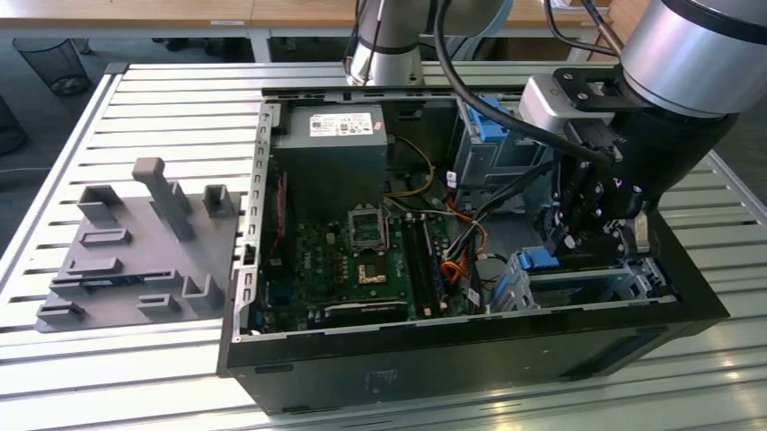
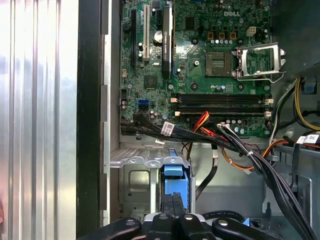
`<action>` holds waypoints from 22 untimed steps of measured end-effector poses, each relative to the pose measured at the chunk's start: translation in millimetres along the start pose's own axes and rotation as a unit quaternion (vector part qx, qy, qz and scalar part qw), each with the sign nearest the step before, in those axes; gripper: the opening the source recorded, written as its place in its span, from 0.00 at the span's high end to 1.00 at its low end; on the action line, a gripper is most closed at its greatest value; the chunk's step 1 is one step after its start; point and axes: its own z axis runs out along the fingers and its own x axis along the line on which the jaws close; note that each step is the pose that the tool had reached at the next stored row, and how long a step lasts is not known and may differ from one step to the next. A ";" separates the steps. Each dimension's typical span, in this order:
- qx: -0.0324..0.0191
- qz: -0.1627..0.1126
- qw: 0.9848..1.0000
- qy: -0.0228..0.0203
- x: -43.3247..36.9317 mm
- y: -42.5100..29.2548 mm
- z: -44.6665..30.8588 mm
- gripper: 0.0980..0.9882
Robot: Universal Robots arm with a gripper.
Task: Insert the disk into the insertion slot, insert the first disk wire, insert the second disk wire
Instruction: 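Insert the first disk wire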
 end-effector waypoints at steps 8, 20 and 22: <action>0.000 0.000 1.000 0.000 0.0 -3.0 -0.1 0.99; 0.000 0.000 1.000 0.000 -0.4 -14.2 -2.2 0.99; 0.000 0.000 1.000 0.000 -0.5 -14.2 -5.5 0.99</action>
